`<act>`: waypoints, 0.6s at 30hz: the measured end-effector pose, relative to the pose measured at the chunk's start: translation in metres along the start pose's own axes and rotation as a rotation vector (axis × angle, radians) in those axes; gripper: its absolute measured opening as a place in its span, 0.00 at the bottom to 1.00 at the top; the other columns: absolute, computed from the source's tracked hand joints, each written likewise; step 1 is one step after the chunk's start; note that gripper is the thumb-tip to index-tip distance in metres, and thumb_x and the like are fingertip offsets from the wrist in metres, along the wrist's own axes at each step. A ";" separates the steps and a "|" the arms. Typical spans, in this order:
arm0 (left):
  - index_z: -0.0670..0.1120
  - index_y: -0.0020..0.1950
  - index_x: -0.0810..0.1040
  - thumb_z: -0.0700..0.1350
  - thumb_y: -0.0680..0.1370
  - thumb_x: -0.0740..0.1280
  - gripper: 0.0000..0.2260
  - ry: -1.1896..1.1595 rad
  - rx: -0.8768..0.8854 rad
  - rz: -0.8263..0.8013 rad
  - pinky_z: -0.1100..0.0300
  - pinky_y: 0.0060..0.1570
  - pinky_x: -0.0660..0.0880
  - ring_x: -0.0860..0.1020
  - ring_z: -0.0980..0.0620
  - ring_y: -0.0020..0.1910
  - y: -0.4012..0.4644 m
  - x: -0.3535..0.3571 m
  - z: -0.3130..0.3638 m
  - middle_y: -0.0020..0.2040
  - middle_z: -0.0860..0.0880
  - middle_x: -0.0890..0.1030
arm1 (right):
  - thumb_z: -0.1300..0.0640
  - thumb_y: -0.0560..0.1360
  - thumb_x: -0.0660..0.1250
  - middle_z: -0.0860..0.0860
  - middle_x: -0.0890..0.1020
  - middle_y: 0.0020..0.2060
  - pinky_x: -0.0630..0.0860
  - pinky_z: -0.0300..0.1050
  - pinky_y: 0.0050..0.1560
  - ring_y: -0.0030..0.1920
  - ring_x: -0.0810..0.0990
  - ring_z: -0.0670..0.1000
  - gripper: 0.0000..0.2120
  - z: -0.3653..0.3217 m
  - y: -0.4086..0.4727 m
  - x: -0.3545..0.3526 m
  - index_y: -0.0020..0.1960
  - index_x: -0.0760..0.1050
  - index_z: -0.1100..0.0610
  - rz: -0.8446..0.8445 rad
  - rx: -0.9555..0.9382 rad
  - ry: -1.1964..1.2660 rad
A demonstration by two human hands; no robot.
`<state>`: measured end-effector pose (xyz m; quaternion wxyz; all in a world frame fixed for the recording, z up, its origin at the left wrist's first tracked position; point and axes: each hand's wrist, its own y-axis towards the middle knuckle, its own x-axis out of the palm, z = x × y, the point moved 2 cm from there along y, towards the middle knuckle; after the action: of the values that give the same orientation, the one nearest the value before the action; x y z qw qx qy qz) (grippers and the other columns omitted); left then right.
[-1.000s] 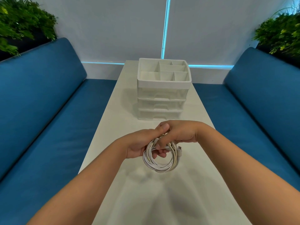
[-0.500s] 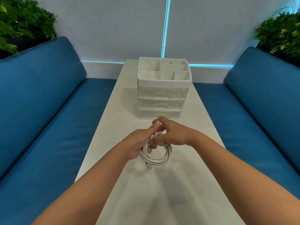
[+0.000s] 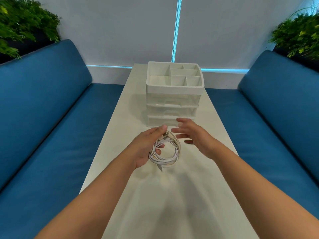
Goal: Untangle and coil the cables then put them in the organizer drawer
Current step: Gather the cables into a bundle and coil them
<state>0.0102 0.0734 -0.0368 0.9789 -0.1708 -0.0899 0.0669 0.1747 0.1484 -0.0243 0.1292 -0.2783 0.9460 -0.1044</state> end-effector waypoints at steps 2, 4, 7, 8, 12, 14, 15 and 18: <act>0.45 0.60 0.80 0.56 0.78 0.67 0.18 -0.087 0.013 0.048 0.61 0.31 0.70 0.74 0.52 0.39 0.003 -0.001 0.003 0.44 0.50 0.80 | 0.44 0.77 0.61 0.52 0.82 0.49 0.73 0.46 0.46 0.41 0.79 0.52 0.16 0.021 0.001 0.002 0.58 0.72 0.54 0.204 0.184 0.066; 0.44 0.60 0.78 0.56 0.78 0.67 0.18 -0.178 0.024 0.081 0.63 0.28 0.70 0.73 0.52 0.39 0.004 -0.002 0.004 0.44 0.49 0.79 | 0.44 0.80 0.58 0.55 0.79 0.42 0.72 0.42 0.37 0.33 0.76 0.53 0.18 0.045 -0.006 0.017 0.54 0.71 0.59 0.190 0.429 0.010; 0.46 0.58 0.78 0.57 0.77 0.68 0.17 -0.259 0.031 0.112 0.62 0.28 0.71 0.74 0.52 0.39 0.007 -0.001 0.003 0.46 0.48 0.79 | 0.38 0.80 0.55 0.60 0.80 0.42 0.77 0.43 0.33 0.32 0.79 0.55 0.25 0.066 -0.013 0.044 0.52 0.69 0.62 -0.044 0.638 0.069; 0.46 0.57 0.78 0.57 0.77 0.68 0.17 -0.273 0.035 0.116 0.62 0.28 0.71 0.74 0.52 0.38 0.007 -0.001 0.002 0.46 0.48 0.78 | 0.38 0.80 0.55 0.61 0.81 0.43 0.79 0.44 0.33 0.34 0.81 0.57 0.25 0.069 -0.013 0.050 0.51 0.69 0.62 -0.087 0.657 0.164; 0.46 0.57 0.78 0.57 0.78 0.68 0.16 -0.285 0.028 0.141 0.62 0.29 0.72 0.74 0.52 0.38 0.004 -0.004 0.001 0.45 0.49 0.79 | 0.59 0.82 0.58 0.59 0.81 0.41 0.82 0.45 0.35 0.34 0.82 0.54 0.11 0.059 -0.002 0.059 0.48 0.75 0.65 -0.004 0.476 0.534; 0.46 0.58 0.78 0.57 0.77 0.68 0.17 -0.271 0.017 0.148 0.61 0.29 0.72 0.75 0.52 0.39 0.002 -0.008 -0.001 0.45 0.49 0.79 | 0.67 0.80 0.59 0.58 0.81 0.41 0.82 0.43 0.34 0.34 0.82 0.52 0.08 0.053 0.004 0.055 0.49 0.78 0.66 0.120 0.382 0.623; 0.46 0.59 0.78 0.57 0.77 0.68 0.18 -0.264 0.015 0.153 0.61 0.30 0.72 0.75 0.52 0.40 0.001 -0.009 -0.002 0.45 0.49 0.79 | 0.67 0.79 0.60 0.58 0.82 0.41 0.81 0.42 0.33 0.35 0.82 0.52 0.08 0.049 0.006 0.052 0.51 0.78 0.66 0.159 0.342 0.650; 0.45 0.61 0.77 0.57 0.78 0.67 0.19 -0.227 0.022 0.167 0.60 0.35 0.73 0.76 0.52 0.41 0.000 -0.012 -0.004 0.47 0.49 0.80 | 0.63 0.80 0.62 0.54 0.82 0.39 0.80 0.42 0.34 0.34 0.81 0.50 0.07 0.036 0.008 0.045 0.55 0.77 0.62 0.222 0.220 0.672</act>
<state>-0.0005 0.0700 -0.0424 0.9554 -0.1581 -0.1846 0.1677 0.1453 0.1252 -0.0691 -0.1489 -0.1088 0.9432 -0.2764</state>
